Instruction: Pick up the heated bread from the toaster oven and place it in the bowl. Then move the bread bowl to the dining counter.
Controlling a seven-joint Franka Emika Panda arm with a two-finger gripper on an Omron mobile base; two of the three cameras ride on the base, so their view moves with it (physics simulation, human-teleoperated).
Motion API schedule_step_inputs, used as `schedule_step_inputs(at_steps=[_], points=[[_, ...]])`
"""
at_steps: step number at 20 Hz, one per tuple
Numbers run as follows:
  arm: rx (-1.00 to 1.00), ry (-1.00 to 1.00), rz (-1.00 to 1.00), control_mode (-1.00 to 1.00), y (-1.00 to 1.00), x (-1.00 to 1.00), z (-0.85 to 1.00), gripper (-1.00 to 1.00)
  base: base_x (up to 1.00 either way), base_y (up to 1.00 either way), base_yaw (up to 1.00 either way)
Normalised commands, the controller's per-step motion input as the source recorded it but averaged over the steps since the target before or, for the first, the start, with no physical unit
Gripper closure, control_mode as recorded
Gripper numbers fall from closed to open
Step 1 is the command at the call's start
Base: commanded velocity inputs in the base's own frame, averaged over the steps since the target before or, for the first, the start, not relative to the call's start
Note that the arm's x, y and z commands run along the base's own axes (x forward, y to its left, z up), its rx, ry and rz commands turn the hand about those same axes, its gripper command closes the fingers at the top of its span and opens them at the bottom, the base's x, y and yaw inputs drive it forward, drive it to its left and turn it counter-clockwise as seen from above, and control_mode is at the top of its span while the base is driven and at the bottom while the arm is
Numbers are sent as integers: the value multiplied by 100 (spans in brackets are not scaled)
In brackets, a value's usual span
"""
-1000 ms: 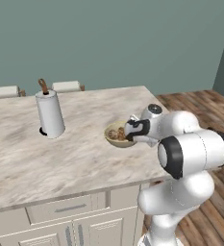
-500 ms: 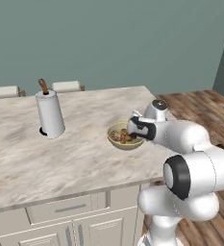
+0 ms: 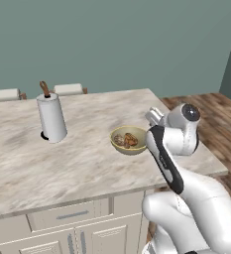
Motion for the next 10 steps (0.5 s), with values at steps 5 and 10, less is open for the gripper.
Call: schedule_step_inputs(at_steps=[5, 10], points=[[-4, -37, 2, -100, 8, -100, 100, -100, 0, 0, 0], [-10, -50, 1, -100, 12, -78, 49, -100, 0, 0, 0]])
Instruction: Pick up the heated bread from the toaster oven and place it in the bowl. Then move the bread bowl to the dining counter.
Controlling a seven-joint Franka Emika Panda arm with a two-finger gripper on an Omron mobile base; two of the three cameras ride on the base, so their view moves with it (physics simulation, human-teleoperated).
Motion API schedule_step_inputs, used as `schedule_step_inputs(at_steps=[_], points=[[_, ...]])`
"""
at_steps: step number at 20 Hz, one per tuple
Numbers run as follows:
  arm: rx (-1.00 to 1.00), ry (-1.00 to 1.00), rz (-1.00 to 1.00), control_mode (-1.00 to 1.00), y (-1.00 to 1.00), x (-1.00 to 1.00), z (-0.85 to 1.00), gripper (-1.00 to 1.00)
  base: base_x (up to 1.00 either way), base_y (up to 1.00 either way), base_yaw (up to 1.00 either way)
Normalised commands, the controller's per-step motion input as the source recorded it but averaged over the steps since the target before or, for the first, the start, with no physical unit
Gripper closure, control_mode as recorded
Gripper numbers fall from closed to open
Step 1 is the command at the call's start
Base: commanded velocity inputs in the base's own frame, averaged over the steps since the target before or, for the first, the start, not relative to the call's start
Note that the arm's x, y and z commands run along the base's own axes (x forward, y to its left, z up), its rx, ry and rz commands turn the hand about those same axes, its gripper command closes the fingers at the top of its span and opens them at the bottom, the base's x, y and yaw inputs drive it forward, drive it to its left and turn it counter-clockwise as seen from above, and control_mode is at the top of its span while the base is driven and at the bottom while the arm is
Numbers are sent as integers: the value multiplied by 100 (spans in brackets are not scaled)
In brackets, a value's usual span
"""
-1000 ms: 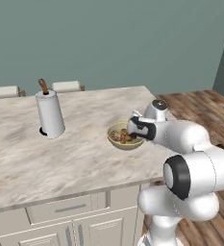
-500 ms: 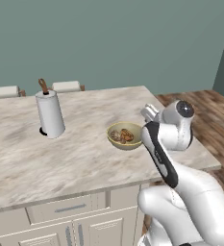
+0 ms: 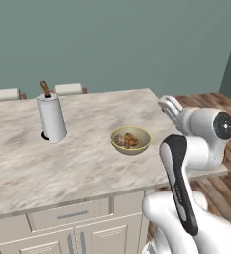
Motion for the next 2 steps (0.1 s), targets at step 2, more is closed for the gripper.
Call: schedule_step_inputs(at_steps=[2], points=[[0, 7, 0, -100, 0, 11, 0, -100, 0, 0, 0]])
